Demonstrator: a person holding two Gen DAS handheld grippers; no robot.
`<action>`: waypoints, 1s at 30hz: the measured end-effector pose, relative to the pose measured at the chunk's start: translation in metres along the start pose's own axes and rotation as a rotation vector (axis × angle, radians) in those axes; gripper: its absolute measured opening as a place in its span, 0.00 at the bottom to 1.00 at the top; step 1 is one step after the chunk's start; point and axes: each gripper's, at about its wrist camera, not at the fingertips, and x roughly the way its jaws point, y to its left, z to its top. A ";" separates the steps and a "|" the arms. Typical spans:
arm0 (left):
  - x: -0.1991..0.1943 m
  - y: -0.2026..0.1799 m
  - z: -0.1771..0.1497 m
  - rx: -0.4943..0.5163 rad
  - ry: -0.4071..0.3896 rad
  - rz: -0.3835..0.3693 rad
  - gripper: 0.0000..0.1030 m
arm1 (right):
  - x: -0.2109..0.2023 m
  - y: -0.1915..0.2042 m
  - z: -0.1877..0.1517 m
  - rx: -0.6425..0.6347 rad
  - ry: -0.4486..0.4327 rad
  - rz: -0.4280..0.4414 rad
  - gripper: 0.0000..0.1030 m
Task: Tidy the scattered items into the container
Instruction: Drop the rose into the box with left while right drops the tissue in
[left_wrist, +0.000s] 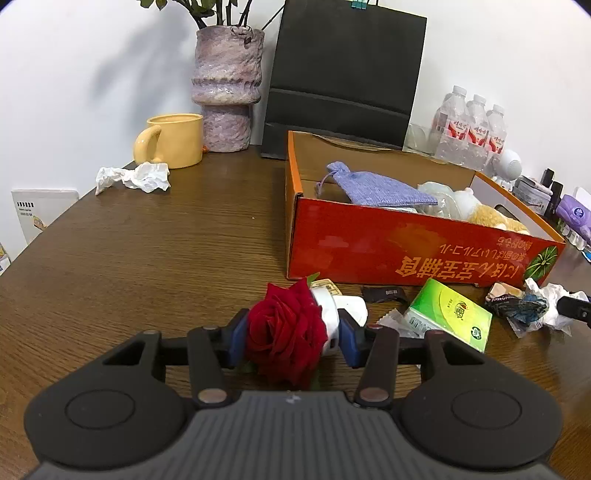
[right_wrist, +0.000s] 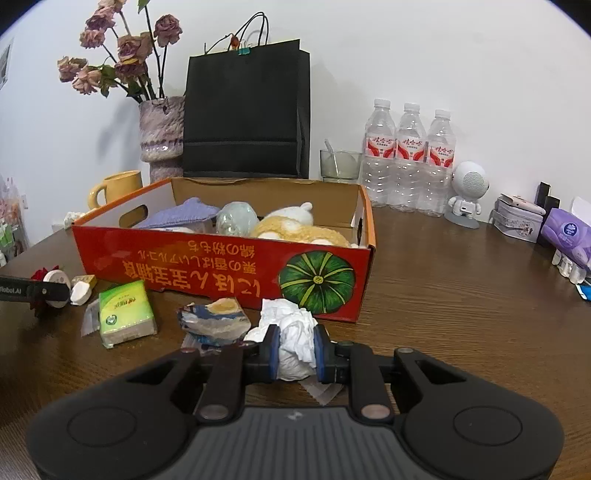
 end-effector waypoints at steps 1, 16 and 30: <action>-0.001 0.000 0.000 0.002 -0.006 0.000 0.48 | -0.001 0.000 0.000 0.002 -0.003 0.001 0.17; -0.047 -0.015 0.027 0.005 -0.156 -0.085 0.47 | -0.037 -0.011 0.030 0.082 -0.145 0.066 0.17; 0.005 -0.055 0.121 -0.077 -0.247 -0.121 0.47 | 0.034 -0.001 0.120 0.074 -0.221 -0.020 0.17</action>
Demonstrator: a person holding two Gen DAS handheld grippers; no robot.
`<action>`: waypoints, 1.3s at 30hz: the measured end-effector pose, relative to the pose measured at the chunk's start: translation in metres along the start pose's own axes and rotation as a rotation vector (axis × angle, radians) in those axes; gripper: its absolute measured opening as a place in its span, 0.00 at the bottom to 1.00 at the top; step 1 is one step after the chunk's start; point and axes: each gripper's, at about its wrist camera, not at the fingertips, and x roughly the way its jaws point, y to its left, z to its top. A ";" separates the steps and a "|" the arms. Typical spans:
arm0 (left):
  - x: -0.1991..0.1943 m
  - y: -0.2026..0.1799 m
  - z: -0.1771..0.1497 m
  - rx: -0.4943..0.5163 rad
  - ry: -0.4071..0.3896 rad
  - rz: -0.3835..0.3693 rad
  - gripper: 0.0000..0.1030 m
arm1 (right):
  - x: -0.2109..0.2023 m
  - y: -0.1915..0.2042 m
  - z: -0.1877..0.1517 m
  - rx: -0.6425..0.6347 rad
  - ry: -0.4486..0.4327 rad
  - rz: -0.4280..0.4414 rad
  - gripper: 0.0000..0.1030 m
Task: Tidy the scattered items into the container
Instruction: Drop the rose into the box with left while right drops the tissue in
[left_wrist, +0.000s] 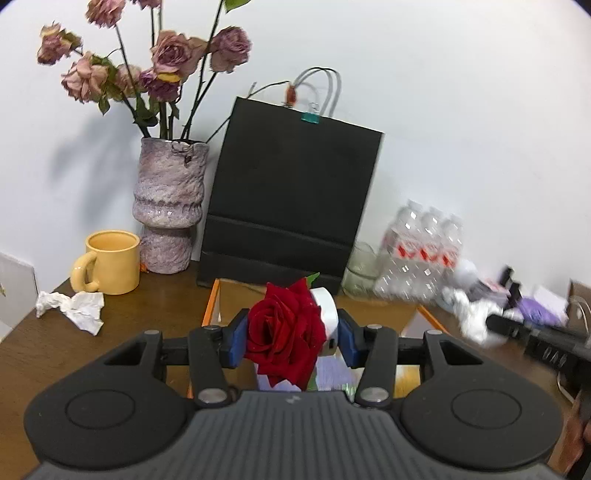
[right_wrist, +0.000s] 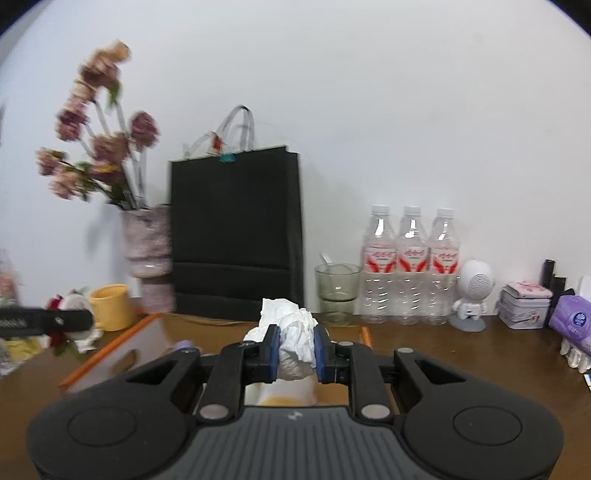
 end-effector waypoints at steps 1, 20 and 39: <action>0.010 -0.002 0.001 -0.003 0.013 -0.001 0.47 | 0.011 -0.001 -0.001 0.018 0.016 0.002 0.17; 0.098 0.007 -0.010 0.038 0.185 0.070 0.48 | 0.116 -0.019 -0.014 0.026 0.217 -0.042 0.25; 0.084 -0.016 -0.011 0.123 0.165 0.050 1.00 | 0.097 -0.007 -0.010 0.023 0.214 0.021 1.00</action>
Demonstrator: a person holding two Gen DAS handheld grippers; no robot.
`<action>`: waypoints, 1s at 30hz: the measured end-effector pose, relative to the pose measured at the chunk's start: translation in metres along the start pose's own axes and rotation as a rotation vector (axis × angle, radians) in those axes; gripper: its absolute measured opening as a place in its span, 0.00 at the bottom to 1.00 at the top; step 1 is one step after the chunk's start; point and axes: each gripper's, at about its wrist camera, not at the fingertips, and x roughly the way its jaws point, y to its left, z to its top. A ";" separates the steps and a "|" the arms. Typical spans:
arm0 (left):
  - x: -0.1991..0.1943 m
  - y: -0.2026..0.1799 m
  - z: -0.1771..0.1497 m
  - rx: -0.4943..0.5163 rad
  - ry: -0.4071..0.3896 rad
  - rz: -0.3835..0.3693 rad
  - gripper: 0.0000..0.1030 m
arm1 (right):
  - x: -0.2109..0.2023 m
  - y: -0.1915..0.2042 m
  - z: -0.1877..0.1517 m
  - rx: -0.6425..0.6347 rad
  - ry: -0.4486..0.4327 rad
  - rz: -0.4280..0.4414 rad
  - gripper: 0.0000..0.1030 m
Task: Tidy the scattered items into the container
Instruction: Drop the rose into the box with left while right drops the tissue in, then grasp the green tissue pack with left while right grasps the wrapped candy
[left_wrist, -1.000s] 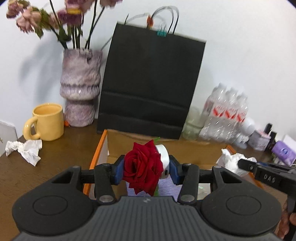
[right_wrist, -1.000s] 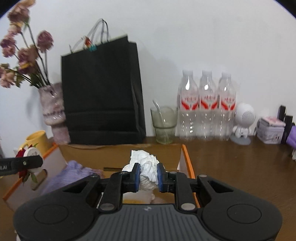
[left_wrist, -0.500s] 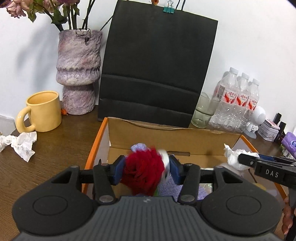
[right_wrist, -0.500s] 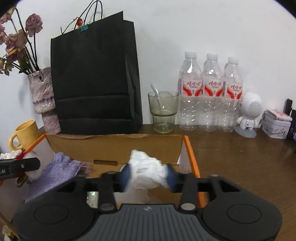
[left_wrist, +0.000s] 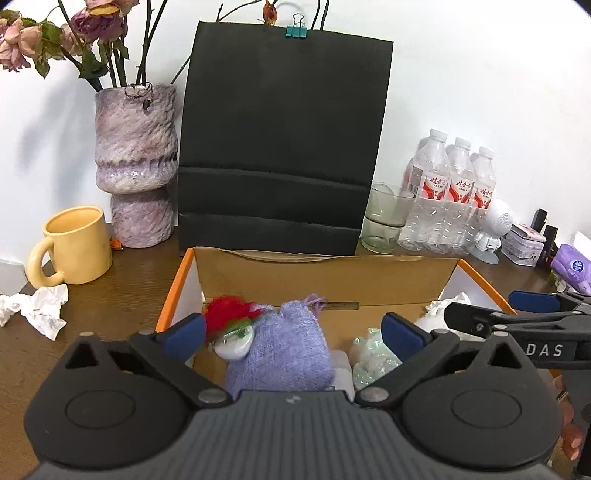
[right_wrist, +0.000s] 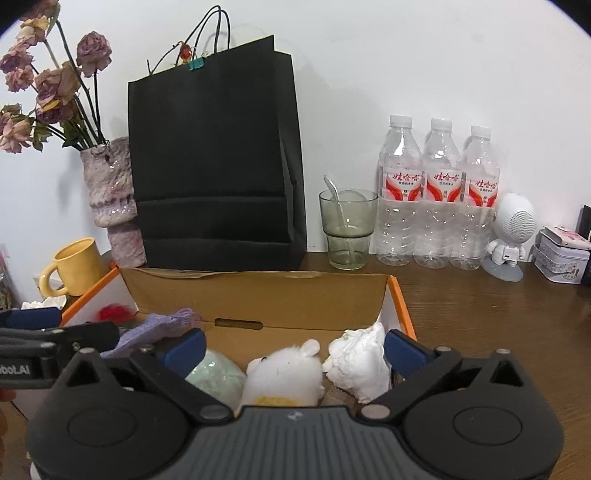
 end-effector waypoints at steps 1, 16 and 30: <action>-0.003 0.000 0.000 0.000 -0.004 0.004 1.00 | -0.003 0.000 0.000 0.002 -0.002 0.001 1.00; -0.102 -0.002 -0.020 0.047 -0.150 -0.023 1.00 | -0.116 -0.005 -0.029 -0.052 -0.101 -0.038 1.00; -0.123 -0.010 -0.099 0.086 -0.010 -0.081 1.00 | -0.130 -0.023 -0.119 -0.054 0.074 -0.095 0.99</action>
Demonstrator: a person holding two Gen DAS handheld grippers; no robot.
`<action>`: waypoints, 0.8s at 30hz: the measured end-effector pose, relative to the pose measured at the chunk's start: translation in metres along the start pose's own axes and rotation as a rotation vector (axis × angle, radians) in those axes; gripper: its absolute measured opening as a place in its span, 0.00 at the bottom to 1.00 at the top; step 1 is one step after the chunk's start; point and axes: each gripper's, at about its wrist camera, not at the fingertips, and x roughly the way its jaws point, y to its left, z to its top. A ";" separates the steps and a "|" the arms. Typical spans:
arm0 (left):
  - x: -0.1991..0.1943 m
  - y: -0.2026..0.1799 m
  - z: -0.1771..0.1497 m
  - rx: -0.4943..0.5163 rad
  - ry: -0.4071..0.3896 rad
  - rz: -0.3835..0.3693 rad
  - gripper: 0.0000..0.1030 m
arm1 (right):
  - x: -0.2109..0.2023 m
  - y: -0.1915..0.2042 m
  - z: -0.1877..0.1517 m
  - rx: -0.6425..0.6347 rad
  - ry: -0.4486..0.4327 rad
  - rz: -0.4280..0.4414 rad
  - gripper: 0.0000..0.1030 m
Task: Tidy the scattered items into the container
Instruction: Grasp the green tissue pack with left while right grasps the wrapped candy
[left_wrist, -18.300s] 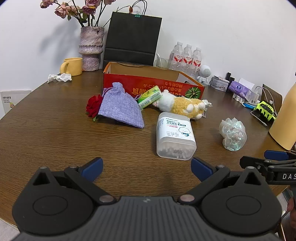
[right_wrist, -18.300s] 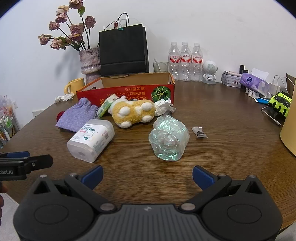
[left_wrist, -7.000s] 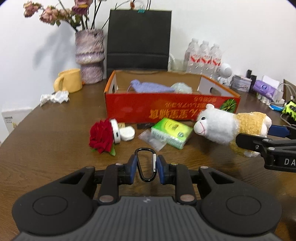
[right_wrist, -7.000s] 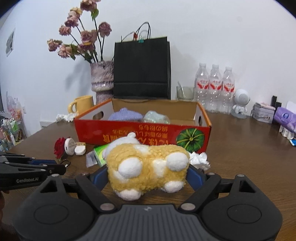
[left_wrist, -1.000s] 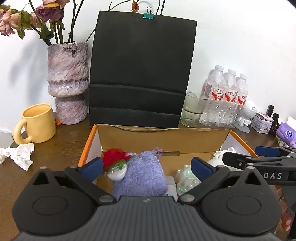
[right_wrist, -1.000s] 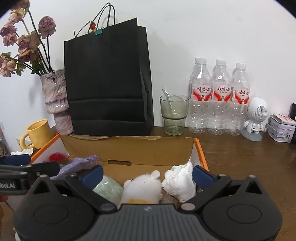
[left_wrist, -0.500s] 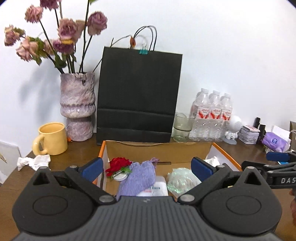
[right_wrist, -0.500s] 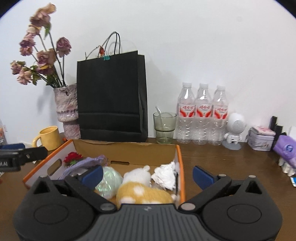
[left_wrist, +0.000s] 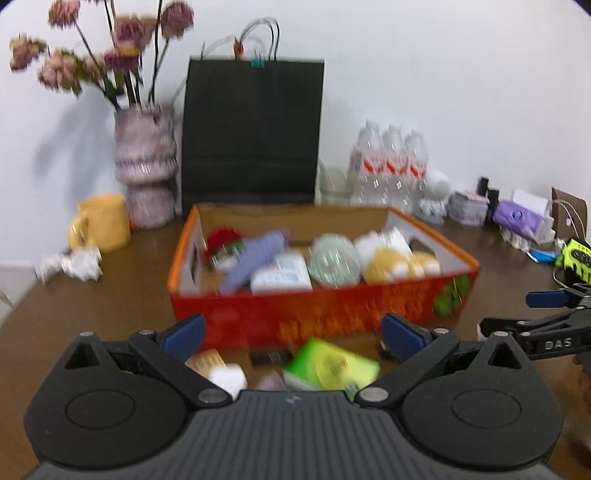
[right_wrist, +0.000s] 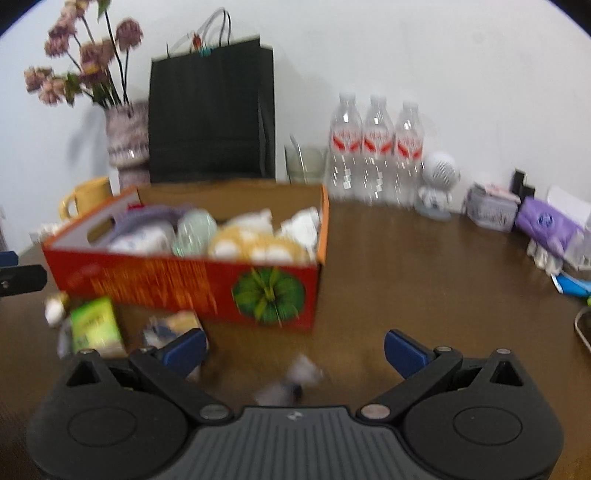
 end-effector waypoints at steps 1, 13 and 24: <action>0.003 -0.002 -0.004 0.000 0.018 -0.002 1.00 | 0.002 0.001 -0.003 -0.007 0.008 -0.004 0.97; 0.022 -0.037 -0.021 0.154 0.024 0.003 1.00 | 0.011 0.001 -0.009 0.028 0.037 -0.026 0.85; 0.053 -0.034 -0.022 0.170 0.118 -0.016 0.81 | 0.023 -0.001 -0.010 0.080 0.084 -0.020 0.67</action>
